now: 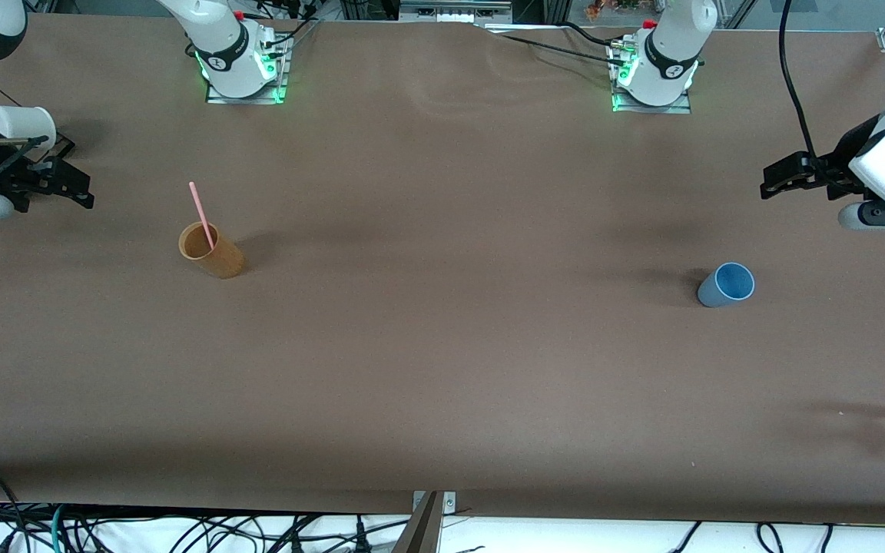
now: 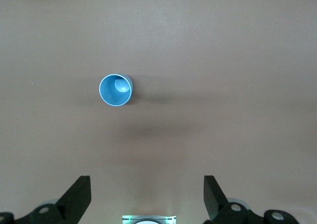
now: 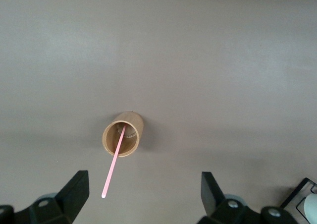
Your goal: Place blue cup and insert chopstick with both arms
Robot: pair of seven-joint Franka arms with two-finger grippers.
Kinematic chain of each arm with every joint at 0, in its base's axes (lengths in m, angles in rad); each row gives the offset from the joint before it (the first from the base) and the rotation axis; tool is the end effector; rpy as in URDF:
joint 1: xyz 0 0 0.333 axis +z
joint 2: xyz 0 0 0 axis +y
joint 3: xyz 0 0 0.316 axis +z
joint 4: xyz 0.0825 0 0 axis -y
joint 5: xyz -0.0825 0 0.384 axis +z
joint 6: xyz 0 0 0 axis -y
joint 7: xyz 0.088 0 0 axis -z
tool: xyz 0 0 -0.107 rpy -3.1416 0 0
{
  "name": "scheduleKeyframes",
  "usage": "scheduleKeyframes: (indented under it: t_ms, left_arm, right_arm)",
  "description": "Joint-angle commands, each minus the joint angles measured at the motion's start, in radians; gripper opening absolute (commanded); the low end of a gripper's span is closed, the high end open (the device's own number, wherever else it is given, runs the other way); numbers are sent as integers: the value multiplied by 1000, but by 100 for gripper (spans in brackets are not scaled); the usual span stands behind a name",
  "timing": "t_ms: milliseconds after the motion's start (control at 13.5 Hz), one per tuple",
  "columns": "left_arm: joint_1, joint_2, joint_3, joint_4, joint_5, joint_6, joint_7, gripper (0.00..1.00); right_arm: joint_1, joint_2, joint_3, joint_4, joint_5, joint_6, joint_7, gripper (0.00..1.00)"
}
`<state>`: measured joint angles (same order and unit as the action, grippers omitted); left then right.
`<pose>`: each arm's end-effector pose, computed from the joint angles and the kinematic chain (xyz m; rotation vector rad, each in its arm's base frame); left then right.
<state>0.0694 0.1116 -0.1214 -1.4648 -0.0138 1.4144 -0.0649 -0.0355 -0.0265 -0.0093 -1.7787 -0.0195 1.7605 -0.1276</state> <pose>0.5704 -0.0273 0.5989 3.1134 0.0179 -0.2535 0.5549 -0.0267 0.5567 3.1191 0.1348 0.0104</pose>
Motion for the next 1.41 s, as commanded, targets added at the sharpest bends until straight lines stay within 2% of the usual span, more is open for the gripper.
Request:
scheduleKeyframes:
  t_ms: [0, 1337]
  left_arm:
    - [4, -1, -3, 3, -20, 0, 0, 100]
    - [4, 7, -4, 3, -23, 0, 2, 100]
  right_arm:
    - [-12, -16, 9, 4, 13, -16, -15, 100]
    - [-12, -15, 8, 2, 13, -33, -17, 100]
